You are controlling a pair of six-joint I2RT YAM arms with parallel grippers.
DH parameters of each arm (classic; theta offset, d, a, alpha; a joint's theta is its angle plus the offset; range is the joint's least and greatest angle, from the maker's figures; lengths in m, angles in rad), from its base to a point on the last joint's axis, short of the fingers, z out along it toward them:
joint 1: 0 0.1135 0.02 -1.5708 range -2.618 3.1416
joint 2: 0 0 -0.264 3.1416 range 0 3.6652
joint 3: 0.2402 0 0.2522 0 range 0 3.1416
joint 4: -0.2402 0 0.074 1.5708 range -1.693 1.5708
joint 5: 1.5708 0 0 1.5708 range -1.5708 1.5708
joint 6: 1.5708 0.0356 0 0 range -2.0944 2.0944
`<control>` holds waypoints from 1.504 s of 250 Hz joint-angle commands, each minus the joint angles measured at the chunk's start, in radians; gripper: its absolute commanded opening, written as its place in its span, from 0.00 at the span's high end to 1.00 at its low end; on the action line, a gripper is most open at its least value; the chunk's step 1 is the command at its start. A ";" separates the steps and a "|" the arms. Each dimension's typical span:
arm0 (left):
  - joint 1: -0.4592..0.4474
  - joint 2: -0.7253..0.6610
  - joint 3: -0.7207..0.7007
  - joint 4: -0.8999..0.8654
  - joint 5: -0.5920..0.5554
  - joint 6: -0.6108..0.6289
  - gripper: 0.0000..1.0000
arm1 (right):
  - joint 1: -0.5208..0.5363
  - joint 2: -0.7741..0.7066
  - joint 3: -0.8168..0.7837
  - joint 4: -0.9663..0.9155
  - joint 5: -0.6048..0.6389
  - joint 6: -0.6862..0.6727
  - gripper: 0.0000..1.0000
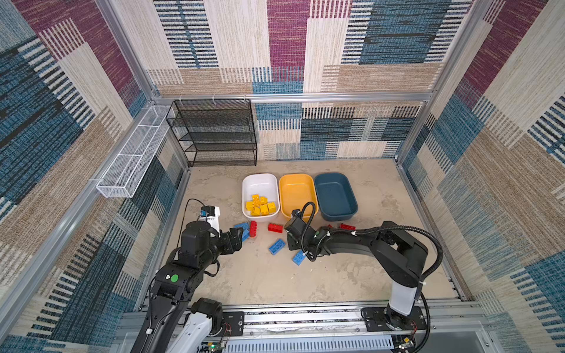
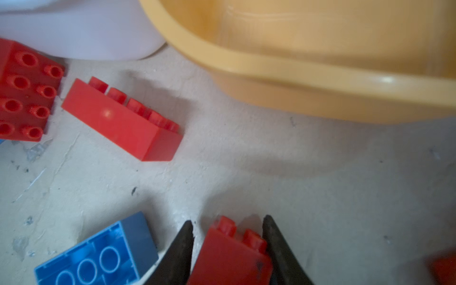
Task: Sort the legos into containers by color
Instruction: Pick up the lego from the center of the table, then place the lego in the container.
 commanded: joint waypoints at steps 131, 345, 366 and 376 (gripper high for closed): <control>0.000 0.077 -0.004 0.015 0.033 0.013 0.19 | -0.134 -0.136 0.223 -0.130 -0.111 -0.218 0.62; 0.000 0.355 0.088 -0.053 0.042 0.059 0.36 | -0.284 -0.076 0.286 0.005 -0.200 -0.287 0.26; -0.001 0.428 0.120 -0.062 0.031 0.068 0.45 | -0.284 -0.148 0.205 0.065 -0.214 -0.277 0.26; 0.000 0.466 0.135 -0.067 0.028 0.071 0.48 | -0.284 -0.186 0.158 0.100 -0.227 -0.271 0.26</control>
